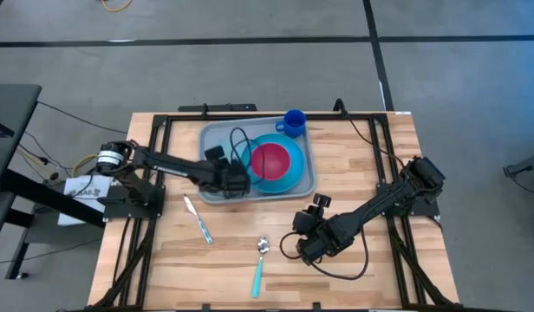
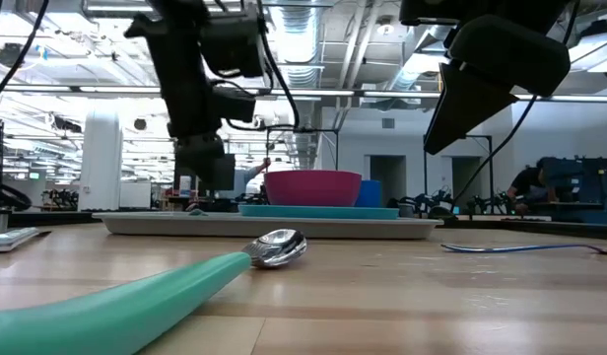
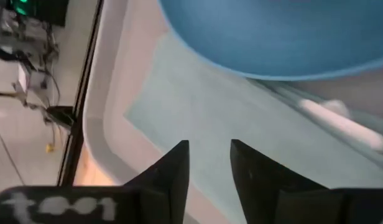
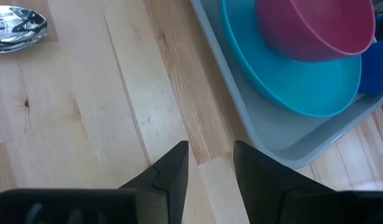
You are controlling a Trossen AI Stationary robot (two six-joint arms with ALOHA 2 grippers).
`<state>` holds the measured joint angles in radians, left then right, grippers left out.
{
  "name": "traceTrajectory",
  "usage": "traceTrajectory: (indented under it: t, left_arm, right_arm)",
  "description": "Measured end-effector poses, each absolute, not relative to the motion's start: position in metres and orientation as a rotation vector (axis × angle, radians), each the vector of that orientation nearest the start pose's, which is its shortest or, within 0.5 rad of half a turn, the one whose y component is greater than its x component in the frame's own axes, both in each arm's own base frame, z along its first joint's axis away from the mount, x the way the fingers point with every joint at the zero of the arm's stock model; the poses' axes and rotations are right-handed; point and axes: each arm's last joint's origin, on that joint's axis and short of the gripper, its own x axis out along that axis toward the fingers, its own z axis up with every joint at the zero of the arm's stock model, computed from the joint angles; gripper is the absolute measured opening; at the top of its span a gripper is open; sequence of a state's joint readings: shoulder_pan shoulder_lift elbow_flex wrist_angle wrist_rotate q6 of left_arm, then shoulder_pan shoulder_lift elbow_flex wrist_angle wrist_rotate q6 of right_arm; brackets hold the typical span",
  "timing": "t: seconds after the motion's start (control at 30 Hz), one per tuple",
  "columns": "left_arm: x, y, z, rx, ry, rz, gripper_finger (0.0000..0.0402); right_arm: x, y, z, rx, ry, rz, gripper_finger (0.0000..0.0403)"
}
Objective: Set up tray
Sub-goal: Put the blue napkin on the gray tray
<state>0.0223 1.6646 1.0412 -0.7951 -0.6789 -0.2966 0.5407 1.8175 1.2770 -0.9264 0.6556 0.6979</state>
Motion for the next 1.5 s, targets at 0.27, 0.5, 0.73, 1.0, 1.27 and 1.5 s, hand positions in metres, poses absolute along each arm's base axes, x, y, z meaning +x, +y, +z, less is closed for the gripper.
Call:
traceTrajectory:
  t: [0.27, 0.5, 0.73, 1.0, 1.27, 1.5]
  left_arm:
    - [0.291, 0.075, 0.168, 0.063, 1.209, 0.744, 0.0018]
    - [0.284, 0.095, 0.157, 0.004, 1.164, 0.751, 0.0003]
    - [0.277, 0.108, 0.141, -0.143, 1.093, 0.666, 0.0000]
    - [0.261, 0.119, 0.131, -0.177, 1.132, 0.725, 0.0000]
    - [0.254, 0.121, 0.127, -0.190, 1.143, 0.834, 0.0000]
    - [0.253, 0.122, 0.127, -0.182, 1.145, 0.851, 0.0000]
  right_arm:
    - [0.296, 0.157, 0.195, -0.214, 1.074, -0.487, 0.0121]
    - [0.296, 0.157, 0.195, -0.216, 1.076, -0.487, 0.0121]
    - [0.296, 0.157, 0.195, -0.216, 1.076, -0.488, 0.0120]
    - [0.296, 0.157, 0.195, -0.216, 1.076, -0.487, 0.0121]
    - [0.296, 0.157, 0.195, -0.216, 1.076, -0.487, 0.0121]
    - [0.296, 0.157, 0.195, -0.216, 1.076, -0.487, 0.0120]
